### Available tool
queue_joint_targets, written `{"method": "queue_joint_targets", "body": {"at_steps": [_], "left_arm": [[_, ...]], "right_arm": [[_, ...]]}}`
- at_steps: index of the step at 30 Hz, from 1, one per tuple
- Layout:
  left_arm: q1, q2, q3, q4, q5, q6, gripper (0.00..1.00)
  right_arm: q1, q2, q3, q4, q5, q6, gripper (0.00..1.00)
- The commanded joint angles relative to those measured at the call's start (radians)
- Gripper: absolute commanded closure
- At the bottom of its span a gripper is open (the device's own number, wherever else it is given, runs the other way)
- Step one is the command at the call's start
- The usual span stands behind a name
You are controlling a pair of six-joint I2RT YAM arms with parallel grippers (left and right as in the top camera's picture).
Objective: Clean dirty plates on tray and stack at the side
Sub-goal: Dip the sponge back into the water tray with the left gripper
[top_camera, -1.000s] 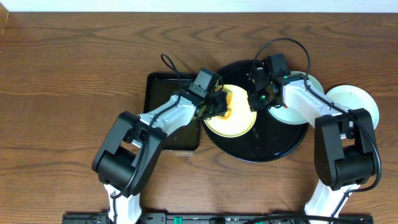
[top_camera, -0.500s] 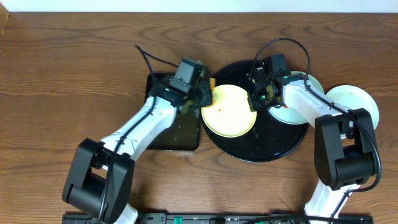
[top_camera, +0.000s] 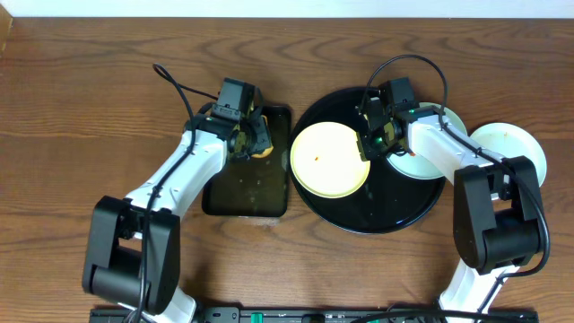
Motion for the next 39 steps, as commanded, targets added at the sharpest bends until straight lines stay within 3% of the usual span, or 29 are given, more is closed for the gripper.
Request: {"method": "queue_joint_targets", "body": {"at_steps": [1, 15, 19, 22, 26, 39], "left_arm": [[0.000, 0.062, -0.040, -0.002, -0.017, 0.026, 0.93], [0.082, 0.130, -0.044, -0.053, -0.019, 0.006, 0.92], [0.121, 0.130, -0.044, -0.073, 0.031, -0.057, 0.92], [0.106, 0.130, -0.043, -0.020, 0.215, 0.058, 0.93], [0.077, 0.128, -0.038, -0.003, 0.260, 0.179, 0.93], [0.065, -0.034, -0.034, 0.059, 0.224, 0.187, 0.93]], "right_arm": [[0.043, 0.024, -0.020, -0.020, -0.050, 0.007, 0.99], [0.043, 0.024, -0.020, -0.022, -0.050, 0.007, 0.99], [0.043, 0.024, -0.020, -0.022, -0.050, 0.007, 0.99], [0.043, 0.024, -0.020, -0.022, -0.050, 0.007, 0.99], [0.043, 0.024, -0.020, -0.023, -0.050, 0.007, 0.99], [0.043, 0.024, -0.020, -0.024, -0.050, 0.007, 0.99]]}}
